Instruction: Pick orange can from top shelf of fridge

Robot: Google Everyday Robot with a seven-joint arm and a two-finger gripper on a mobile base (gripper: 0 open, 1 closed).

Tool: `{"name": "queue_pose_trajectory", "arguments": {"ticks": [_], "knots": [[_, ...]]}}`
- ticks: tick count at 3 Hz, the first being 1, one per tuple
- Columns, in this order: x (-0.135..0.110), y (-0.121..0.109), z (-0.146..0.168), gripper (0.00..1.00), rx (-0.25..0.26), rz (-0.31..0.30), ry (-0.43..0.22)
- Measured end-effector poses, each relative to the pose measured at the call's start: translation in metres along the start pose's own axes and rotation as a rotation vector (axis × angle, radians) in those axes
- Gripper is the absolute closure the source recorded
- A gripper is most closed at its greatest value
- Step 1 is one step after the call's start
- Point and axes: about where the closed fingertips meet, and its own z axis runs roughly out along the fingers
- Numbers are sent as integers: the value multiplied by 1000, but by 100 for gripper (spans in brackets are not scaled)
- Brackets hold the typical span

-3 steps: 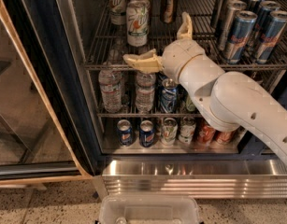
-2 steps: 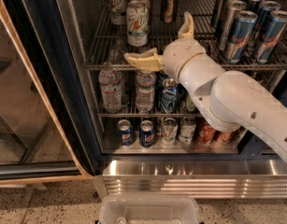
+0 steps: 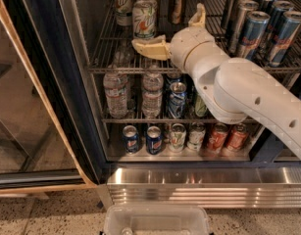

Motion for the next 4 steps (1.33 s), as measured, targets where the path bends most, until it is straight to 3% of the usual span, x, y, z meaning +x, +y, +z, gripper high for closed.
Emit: {"name": "queue_pose_trajectory", "arguments": {"ticks": [2,4], "knots": [[3,-27,20,0,88,34,12],[8,-42,25,0,130,46,26]]}}
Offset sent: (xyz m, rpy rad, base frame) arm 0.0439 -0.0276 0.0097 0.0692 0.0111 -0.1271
